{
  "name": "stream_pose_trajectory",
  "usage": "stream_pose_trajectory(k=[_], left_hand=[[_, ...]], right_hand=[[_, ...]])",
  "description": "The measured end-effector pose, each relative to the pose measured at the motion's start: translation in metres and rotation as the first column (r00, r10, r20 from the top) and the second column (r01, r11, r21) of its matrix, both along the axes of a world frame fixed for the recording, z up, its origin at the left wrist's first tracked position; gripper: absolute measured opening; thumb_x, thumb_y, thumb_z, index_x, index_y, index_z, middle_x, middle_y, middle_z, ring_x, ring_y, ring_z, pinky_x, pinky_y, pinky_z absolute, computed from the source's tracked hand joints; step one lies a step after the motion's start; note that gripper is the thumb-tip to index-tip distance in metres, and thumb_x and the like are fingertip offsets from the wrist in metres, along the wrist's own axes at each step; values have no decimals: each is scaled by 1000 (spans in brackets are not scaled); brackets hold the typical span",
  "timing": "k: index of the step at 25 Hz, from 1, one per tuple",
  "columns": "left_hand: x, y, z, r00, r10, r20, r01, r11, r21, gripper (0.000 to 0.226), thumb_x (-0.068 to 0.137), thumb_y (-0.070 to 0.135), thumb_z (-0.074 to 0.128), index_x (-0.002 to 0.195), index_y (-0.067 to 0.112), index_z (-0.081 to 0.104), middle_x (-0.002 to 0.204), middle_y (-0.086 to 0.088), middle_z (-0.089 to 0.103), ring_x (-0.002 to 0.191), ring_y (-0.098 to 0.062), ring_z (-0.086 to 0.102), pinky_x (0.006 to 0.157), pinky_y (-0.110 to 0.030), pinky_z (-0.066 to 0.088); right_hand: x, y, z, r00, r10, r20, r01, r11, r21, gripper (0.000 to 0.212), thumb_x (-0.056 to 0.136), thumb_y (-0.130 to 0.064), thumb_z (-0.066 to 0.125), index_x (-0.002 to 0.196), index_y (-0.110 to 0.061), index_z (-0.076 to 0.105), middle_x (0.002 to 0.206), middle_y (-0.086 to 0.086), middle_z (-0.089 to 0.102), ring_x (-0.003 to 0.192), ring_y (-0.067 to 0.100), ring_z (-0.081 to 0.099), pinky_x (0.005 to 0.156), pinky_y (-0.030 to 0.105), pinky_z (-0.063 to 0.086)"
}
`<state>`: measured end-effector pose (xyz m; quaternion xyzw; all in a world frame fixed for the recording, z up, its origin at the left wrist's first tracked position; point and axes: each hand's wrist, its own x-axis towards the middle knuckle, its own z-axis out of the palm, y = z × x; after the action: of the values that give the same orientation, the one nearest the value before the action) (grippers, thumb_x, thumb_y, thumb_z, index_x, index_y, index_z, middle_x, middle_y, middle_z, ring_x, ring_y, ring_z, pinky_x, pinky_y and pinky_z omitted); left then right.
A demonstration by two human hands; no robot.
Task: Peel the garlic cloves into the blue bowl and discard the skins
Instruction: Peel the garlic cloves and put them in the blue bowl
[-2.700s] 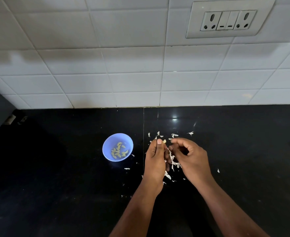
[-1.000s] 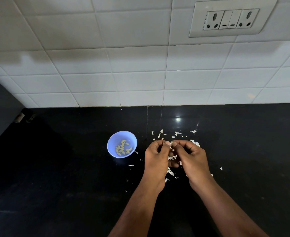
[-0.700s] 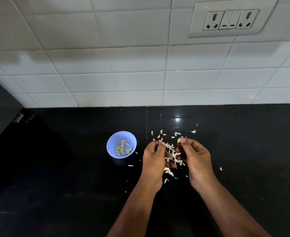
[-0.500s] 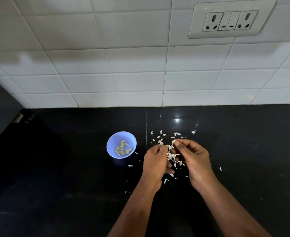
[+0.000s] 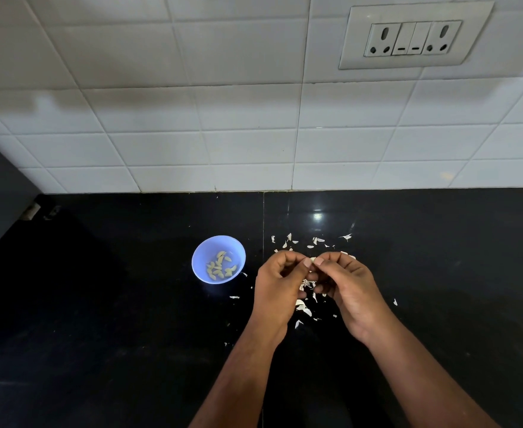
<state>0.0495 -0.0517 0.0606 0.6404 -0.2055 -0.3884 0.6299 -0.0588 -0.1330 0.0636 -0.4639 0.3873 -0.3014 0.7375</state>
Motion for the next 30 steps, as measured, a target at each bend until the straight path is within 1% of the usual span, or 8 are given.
stream_pose_trajectory(k=[5, 9, 11, 14, 20, 26, 28, 30], left_hand=[[-1, 0, 2, 997, -22, -69, 21, 1000, -15, 10, 102, 19, 67, 102, 10, 73, 89, -2, 78, 81, -10, 73, 67, -29, 58], [5, -2, -2, 985, 72, -158, -74, 997, -11, 13, 102, 22, 68, 104, 10, 74, 85, 4, 70, 80, -7, 65, 61, -30, 58], [7, -1, -4, 984, 97, -153, -97, 995, 8, 12, 102, 22, 69, 103, 11, 74, 85, 3, 69, 80, -7, 65, 60, -30, 58], [8, 1, -4, 993, 77, -94, -73, 996, 47, 6, 100, 19, 71, 102, 13, 73, 89, -2, 73, 80, -8, 71, 62, -30, 59], [19, 13, -5, 997, 71, -24, -69, 995, 79, 2, 97, 15, 72, 98, 16, 70, 99, -5, 77, 91, -17, 76, 63, -27, 59], [38, 23, -1, 977, 200, 73, -202, 979, 34, 9, 94, 10, 75, 94, 18, 72, 86, 6, 78, 78, -6, 72, 68, -25, 53], [54, 29, 0, 948, 283, 147, -294, 954, 59, 11, 92, 16, 79, 92, 25, 72, 85, 13, 77, 80, 0, 70, 75, -27, 54], [77, 35, 0, 891, 287, 352, -364, 915, 176, 9, 93, 26, 77, 89, 31, 70, 89, 19, 73, 86, 0, 68, 79, -31, 55]], right_hand=[[1, 1, 5, 999, -9, 44, 3, 992, 129, 14, 99, -11, 64, 87, -11, 70, 80, 7, 71, 71, 16, 68, 57, 26, 52], [1, 0, -5, 956, -234, -176, 224, 972, -75, 18, 98, -23, 72, 86, -13, 63, 61, 5, 60, 59, 16, 68, 49, 27, 49], [1, 1, -8, 950, -157, -270, 107, 976, -191, 4, 100, -12, 66, 100, -14, 64, 82, 6, 71, 66, 16, 72, 51, 28, 52], [6, 8, -5, 977, -19, -212, -22, 982, -187, 34, 100, -3, 63, 123, -27, 68, 107, -2, 75, 84, 14, 74, 63, 28, 59], [20, 6, -1, 967, 41, -253, -97, 973, -212, 6, 90, -12, 80, 93, -16, 83, 85, 8, 79, 73, 14, 70, 73, 29, 59], [45, 19, 0, 954, 27, -299, -96, 971, -219, 3, 89, -20, 82, 86, -19, 81, 81, 12, 76, 71, 18, 68, 62, 30, 57], [47, 19, -4, 732, -39, -680, -354, 831, -429, 14, 87, -45, 79, 83, -31, 77, 75, -7, 74, 71, 10, 66, 61, 28, 49], [46, 23, -9, 429, -149, -891, -630, 658, -413, 24, 85, -62, 72, 88, -38, 71, 78, -16, 70, 73, 3, 62, 66, 27, 44]])
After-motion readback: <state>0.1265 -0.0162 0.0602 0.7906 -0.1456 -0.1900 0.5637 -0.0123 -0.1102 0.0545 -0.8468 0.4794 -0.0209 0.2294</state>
